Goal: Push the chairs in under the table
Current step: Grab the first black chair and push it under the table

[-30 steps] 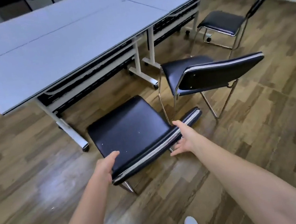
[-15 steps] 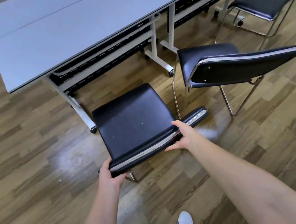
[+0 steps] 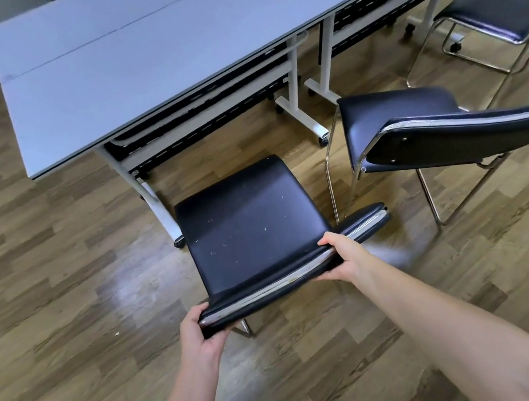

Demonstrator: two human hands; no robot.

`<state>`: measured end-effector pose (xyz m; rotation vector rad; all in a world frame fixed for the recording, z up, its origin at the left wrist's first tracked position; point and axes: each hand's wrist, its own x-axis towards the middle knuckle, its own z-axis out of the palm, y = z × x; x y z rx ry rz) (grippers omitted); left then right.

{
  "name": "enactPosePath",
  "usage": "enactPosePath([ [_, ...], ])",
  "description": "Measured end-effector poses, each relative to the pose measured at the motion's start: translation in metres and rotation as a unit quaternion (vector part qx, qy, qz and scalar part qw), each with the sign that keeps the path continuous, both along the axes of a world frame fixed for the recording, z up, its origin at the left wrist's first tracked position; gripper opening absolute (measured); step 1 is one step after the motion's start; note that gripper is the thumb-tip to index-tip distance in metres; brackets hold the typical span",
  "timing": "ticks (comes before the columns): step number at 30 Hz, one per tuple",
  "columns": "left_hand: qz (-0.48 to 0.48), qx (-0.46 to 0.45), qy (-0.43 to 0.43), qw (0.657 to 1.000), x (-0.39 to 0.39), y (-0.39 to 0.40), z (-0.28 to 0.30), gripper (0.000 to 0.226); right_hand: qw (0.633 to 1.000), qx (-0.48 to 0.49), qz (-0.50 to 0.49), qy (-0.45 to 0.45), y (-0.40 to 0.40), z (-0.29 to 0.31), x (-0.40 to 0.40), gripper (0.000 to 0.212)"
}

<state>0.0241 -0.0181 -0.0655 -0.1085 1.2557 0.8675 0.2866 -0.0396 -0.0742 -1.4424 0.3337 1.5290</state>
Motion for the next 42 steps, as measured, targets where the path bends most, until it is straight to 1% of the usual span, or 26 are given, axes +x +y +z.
enactPosePath([
  [3, 0.009, -0.003, 0.005, 1.000, 0.001, 0.027, 0.003, 0.013, 1.000, 0.001, 0.005, 0.004, 0.027, -0.001, 0.000, 0.047],
  [9, 0.030, 0.014, -0.008, 0.999, 0.010, 0.095, 0.008, 0.017, 1.000, 0.006, 0.018, -0.001, 0.101, -0.001, 0.008, 0.048],
  [11, 0.026, 0.017, -0.017, 0.999, 0.014, 0.125, 0.007, 0.013, 1.000, 0.005, 0.025, 0.002, 0.133, -0.002, 0.011, 0.053],
  [13, 0.030, 0.021, -0.014, 0.999, 0.018, 0.157, 0.005, 0.009, 0.999, 0.012, 0.032, -0.001, 0.169, -0.001, 0.015, 0.052],
  [17, 0.051, 0.017, 0.010, 0.998, 0.025, 0.220, -0.005, 0.014, 0.999, 0.020, 0.049, -0.013, 0.239, 0.001, 0.025, 0.042],
  [19, 0.061, 0.013, 0.022, 0.998, 0.029, 0.245, -0.008, 0.025, 0.998, 0.022, 0.057, -0.015, 0.265, 0.003, 0.029, 0.033],
  [20, 0.064, 0.012, 0.025, 0.998, 0.031, 0.258, -0.010, 0.026, 0.998, 0.024, 0.059, -0.014, 0.279, 0.003, 0.031, 0.029],
  [22, 0.065, 0.008, 0.023, 0.998, 0.033, 0.277, -0.014, 0.018, 0.997, 0.023, 0.065, -0.019, 0.301, 0.003, 0.034, 0.019],
  [24, 0.070, 0.010, 0.017, 0.997, 0.034, 0.292, -0.016, 0.014, 0.997, 0.022, 0.067, -0.015, 0.317, 0.003, 0.036, 0.014],
  [27, 0.070, 0.015, 0.008, 0.997, 0.034, 0.313, -0.020, 0.009, 0.997, 0.025, 0.073, -0.005, 0.339, 0.001, 0.038, 0.020],
  [32, 0.076, 0.020, 0.000, 0.997, 0.035, 0.336, -0.023, 0.008, 0.997, 0.022, 0.073, -0.010, 0.365, -0.003, 0.039, 0.046],
  [37, 0.060, 0.021, 0.007, 0.998, 0.031, 0.353, -0.017, 0.014, 0.997, 0.018, 0.075, -0.006, 0.380, -0.004, 0.037, 0.047],
  [42, 0.066, 0.014, 0.002, 0.998, 0.035, 0.353, -0.015, 0.011, 0.996, 0.007, 0.084, -0.005, 0.384, -0.004, 0.040, 0.048],
])
